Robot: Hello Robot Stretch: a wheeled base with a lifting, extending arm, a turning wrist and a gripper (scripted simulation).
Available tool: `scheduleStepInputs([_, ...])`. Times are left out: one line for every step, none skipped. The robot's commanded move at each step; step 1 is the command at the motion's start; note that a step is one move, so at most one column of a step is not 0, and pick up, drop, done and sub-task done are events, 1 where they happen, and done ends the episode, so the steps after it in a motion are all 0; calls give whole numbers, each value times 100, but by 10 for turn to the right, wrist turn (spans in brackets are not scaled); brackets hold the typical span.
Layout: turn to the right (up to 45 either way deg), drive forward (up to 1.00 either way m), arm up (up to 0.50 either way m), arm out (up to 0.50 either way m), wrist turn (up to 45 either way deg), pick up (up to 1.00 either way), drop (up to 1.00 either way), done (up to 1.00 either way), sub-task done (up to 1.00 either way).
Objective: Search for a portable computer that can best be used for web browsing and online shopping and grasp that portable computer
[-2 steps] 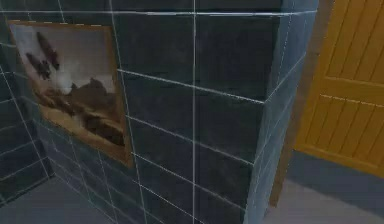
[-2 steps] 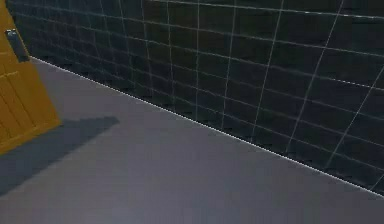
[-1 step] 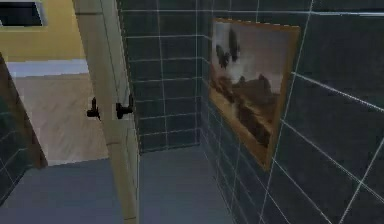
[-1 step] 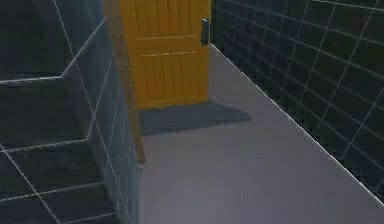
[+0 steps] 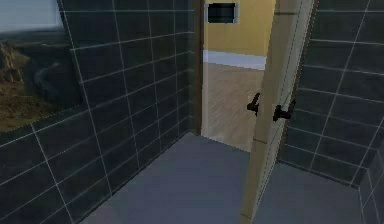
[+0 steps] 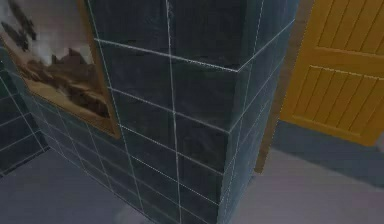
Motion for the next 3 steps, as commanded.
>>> scheduleStepInputs([-60, 0, 0, 0, 0, 0, 0, 0, 0])
scheduleStepInputs([0, 100, 0, 0, 0, 0, 0, 0, 0])
scheduleStepInputs([450, 0, 0, 0, 0, 0, 0, 0, 0])
